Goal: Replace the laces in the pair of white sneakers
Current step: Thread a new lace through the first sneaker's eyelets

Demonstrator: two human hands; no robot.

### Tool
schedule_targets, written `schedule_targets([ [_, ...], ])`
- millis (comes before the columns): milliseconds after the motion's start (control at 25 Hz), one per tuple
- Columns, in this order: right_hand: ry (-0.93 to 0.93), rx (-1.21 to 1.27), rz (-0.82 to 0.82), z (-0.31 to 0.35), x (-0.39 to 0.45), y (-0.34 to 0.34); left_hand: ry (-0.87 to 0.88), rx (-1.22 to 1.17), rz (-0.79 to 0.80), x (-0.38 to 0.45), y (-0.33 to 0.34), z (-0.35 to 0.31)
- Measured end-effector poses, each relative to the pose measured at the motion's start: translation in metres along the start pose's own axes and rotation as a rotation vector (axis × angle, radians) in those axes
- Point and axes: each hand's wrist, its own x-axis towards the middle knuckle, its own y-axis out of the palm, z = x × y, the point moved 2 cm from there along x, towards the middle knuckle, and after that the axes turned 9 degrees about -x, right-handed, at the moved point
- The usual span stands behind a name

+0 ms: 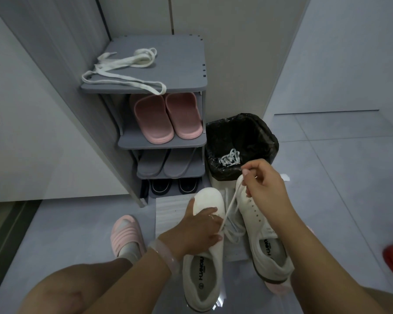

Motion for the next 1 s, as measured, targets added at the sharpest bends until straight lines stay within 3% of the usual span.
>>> schedule_targets([
  [80, 0.075, 0.149, -0.036, 0.002, 0.000, -0.004, -0.023, -0.325, -0.154, -0.001, -0.006, -0.002],
  [200, 0.197, 0.457, -0.067, 0.003, 0.000, -0.005, -0.118, -1.135, -0.403, -0.014, -0.035, 0.007],
  [240, 0.229, 0.562, -0.087, 0.003, 0.001, -0.006, -0.175, -1.291, -0.459, -0.019, -0.044, 0.014],
  [400, 0.309, 1.077, -0.181, 0.008, 0.008, -0.017, -0.282, -1.485, -0.578, -0.035, -0.064, 0.040],
  [480, 0.305, 1.273, -0.198, 0.012, 0.013, -0.028, -0.300, -1.578, -0.737, -0.040, -0.069, 0.051],
  [560, 0.285, 1.248, -0.223, 0.016, 0.017, -0.038, -0.391, -1.616, -0.937, -0.052, -0.077, 0.062],
  [640, 0.248, 1.081, -0.246, 0.018, 0.017, -0.043, -0.507, -1.462, -1.099, -0.068, -0.085, 0.075],
  [680, 0.229, 0.992, -0.245, 0.019, 0.016, -0.043, -0.580, -1.252, -1.097, -0.074, -0.086, 0.081],
  [760, 0.186, 0.854, -0.192, 0.023, 0.014, -0.036, -0.654, -0.699, -0.884, -0.078, -0.083, 0.088],
  [840, 0.139, 0.767, -0.071, 0.030, 0.008, -0.019, -0.553, -0.468, -0.713, -0.066, -0.073, 0.076],
  [920, 0.132, 0.696, 0.081, 0.034, -0.003, 0.005, -0.303, -0.644, -0.586, -0.048, -0.061, 0.043],
  [1000, 0.163, 0.641, 0.209, 0.035, -0.016, 0.026, 0.004, -1.009, -0.393, -0.035, -0.053, 0.001],
])
